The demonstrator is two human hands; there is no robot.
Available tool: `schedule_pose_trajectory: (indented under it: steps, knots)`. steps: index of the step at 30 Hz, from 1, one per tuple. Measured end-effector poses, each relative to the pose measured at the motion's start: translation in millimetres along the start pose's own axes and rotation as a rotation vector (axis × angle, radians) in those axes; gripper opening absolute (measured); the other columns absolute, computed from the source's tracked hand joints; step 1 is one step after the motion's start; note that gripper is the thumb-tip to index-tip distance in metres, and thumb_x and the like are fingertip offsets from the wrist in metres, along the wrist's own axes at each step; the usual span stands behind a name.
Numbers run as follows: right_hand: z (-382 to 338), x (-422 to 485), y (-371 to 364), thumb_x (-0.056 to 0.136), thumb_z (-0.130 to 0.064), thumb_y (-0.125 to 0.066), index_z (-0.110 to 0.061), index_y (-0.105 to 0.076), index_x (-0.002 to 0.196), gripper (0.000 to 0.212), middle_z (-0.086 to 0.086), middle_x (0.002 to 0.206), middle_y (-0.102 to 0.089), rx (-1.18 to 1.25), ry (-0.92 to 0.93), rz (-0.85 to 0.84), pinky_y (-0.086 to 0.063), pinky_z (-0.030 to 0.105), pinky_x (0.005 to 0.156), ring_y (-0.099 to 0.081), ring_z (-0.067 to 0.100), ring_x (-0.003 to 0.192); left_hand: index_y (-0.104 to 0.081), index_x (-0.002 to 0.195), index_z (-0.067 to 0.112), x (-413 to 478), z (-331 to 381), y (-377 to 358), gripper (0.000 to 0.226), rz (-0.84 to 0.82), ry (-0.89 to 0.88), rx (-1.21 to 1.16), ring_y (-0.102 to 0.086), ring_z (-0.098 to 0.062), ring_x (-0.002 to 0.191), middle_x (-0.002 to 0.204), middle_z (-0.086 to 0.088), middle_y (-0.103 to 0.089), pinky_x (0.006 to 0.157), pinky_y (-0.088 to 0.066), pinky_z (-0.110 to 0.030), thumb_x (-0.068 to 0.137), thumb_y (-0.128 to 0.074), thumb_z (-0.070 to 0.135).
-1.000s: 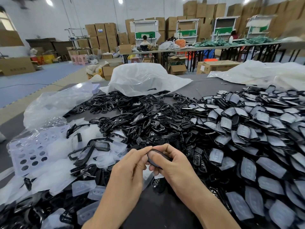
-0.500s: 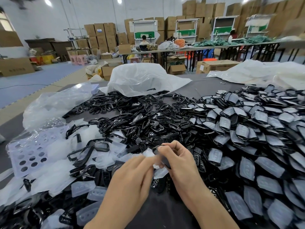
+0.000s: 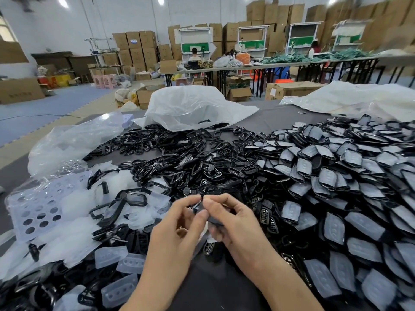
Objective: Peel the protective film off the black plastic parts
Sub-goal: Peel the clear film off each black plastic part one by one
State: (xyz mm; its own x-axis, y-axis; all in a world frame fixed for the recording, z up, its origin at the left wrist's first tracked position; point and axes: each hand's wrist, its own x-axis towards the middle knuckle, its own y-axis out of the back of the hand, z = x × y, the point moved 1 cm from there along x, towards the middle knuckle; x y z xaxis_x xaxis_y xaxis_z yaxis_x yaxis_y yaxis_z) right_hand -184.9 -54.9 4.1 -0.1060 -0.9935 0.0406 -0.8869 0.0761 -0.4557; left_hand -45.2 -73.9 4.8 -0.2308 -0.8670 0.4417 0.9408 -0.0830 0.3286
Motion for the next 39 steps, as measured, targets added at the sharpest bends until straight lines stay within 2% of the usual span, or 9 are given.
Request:
schedule_pose_trajectory:
  steps: [5,15,20,23,27,30,33,37,39]
  knots:
    - [5,0,-2,0.081,-0.029,-0.075,-0.016,-0.074,0.108,0.03,0.004,0.081,-0.067,-0.038,0.04,-0.053,-0.049,0.022,0.056,-0.06,0.013,0.062,-0.065,0.084,0.032,6,-1,3,0.007,-0.023,0.122,-0.145,-0.056,-0.014,0.051,0.064,-0.01,-0.059,0.051,-0.047,-0.021,0.088,-0.065,0.038]
    - [-1,-6,-8,0.097,-0.008,-0.062,-0.012,-0.071,0.102,0.011,0.017,0.085,-0.076,-0.12,0.0,0.002,-0.058,0.026,0.067,-0.073,0.022,0.072,-0.06,0.074,0.017,6,-3,15,0.019,0.084,0.162,-0.358,-0.049,-0.018,0.055,0.059,-0.007,-0.052,0.051,-0.043,-0.025,0.091,-0.064,0.011]
    - [-8,-8,0,0.101,-0.01,-0.057,-0.003,-0.055,0.107,0.009,0.018,0.081,-0.075,-0.174,-0.109,-0.024,-0.055,0.026,0.054,-0.069,0.021,0.059,-0.071,0.091,0.026,7,-2,8,0.012,0.019,0.17,-0.335,-0.054,-0.017,0.055,0.063,-0.004,-0.06,0.054,-0.047,-0.027,0.09,-0.059,0.029]
    - [-39,1,28,0.1,-0.008,-0.057,-0.003,-0.056,0.109,0.01,0.02,0.083,-0.075,-0.105,0.022,0.183,-0.056,0.023,0.053,-0.071,0.02,0.061,-0.066,0.112,0.032,5,5,1,0.034,-0.041,0.166,-0.371,-0.06,-0.015,0.062,0.077,-0.004,-0.067,0.055,-0.052,-0.026,0.082,-0.057,0.045]
    - [-102,9,87,0.098,-0.015,-0.062,-0.008,-0.043,0.144,0.05,0.018,0.092,-0.076,-0.057,0.326,0.593,-0.058,0.023,0.064,-0.074,0.02,0.075,-0.059,0.114,0.052,-6,-3,-2,0.031,-0.125,-0.008,-0.012,-0.06,-0.005,0.072,0.087,0.009,-0.065,0.065,-0.046,-0.012,0.087,-0.045,0.058]
    - [-99,2,102,0.097,-0.023,-0.065,-0.026,-0.016,0.159,0.079,0.014,0.091,-0.076,-0.153,0.333,0.73,-0.059,0.023,0.065,-0.075,0.018,0.074,-0.063,0.12,0.034,-11,-14,-13,0.034,-0.206,-0.361,0.56,-0.05,0.0,0.089,0.093,0.019,-0.062,0.082,-0.04,-0.018,0.096,-0.045,0.05]
    - [-65,-3,86,0.097,-0.022,-0.06,-0.035,-0.018,0.157,0.074,-0.004,0.09,-0.078,-0.371,0.34,0.653,-0.058,0.023,0.066,-0.075,0.015,0.079,-0.072,0.109,0.032,-10,-17,-23,0.045,-0.231,-0.463,0.785,-0.054,-0.009,0.093,0.099,0.009,-0.065,0.082,-0.043,-0.024,0.079,-0.047,0.055]
    - [-32,9,46,0.1,-0.027,-0.055,-0.046,-0.038,0.146,0.052,-0.019,0.103,-0.071,-0.753,0.352,0.47,-0.054,0.014,0.075,-0.065,-0.006,0.095,-0.073,0.103,0.032,-5,-21,-16,0.04,-0.206,-0.306,0.871,-0.068,-0.024,0.094,0.107,0.0,-0.068,0.086,-0.052,-0.038,0.08,-0.048,0.052]
    - [-24,21,29,0.1,-0.026,-0.054,-0.041,-0.046,0.143,0.046,-0.021,0.114,-0.064,-0.957,0.367,0.388,-0.049,0.013,0.084,-0.059,-0.007,0.102,-0.073,0.102,0.029,0,-24,-10,0.029,-0.19,-0.238,0.898,-0.07,-0.028,0.096,0.109,-0.004,-0.069,0.084,-0.057,-0.042,0.08,-0.066,0.046]
